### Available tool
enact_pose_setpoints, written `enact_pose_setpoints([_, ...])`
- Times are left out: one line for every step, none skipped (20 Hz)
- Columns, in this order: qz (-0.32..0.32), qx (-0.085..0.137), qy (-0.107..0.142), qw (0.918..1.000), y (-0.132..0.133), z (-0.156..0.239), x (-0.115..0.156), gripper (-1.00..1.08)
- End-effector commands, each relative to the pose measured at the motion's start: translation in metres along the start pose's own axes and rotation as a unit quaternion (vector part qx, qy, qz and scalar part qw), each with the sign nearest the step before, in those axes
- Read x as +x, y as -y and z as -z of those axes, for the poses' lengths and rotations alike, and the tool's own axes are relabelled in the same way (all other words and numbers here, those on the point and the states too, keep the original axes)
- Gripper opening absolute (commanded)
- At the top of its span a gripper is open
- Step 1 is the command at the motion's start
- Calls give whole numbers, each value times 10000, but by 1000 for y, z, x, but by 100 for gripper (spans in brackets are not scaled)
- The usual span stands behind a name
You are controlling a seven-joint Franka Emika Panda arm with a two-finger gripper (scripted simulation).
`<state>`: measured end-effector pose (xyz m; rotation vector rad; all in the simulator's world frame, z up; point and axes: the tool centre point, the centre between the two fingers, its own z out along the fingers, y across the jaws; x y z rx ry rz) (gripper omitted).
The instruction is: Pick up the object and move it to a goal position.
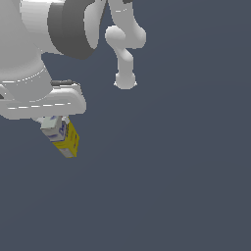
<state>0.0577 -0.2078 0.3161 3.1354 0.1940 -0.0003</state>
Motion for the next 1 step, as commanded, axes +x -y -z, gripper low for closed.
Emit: enact_pose_setpoints([5,0,-1,10000,0,1,1,-100])
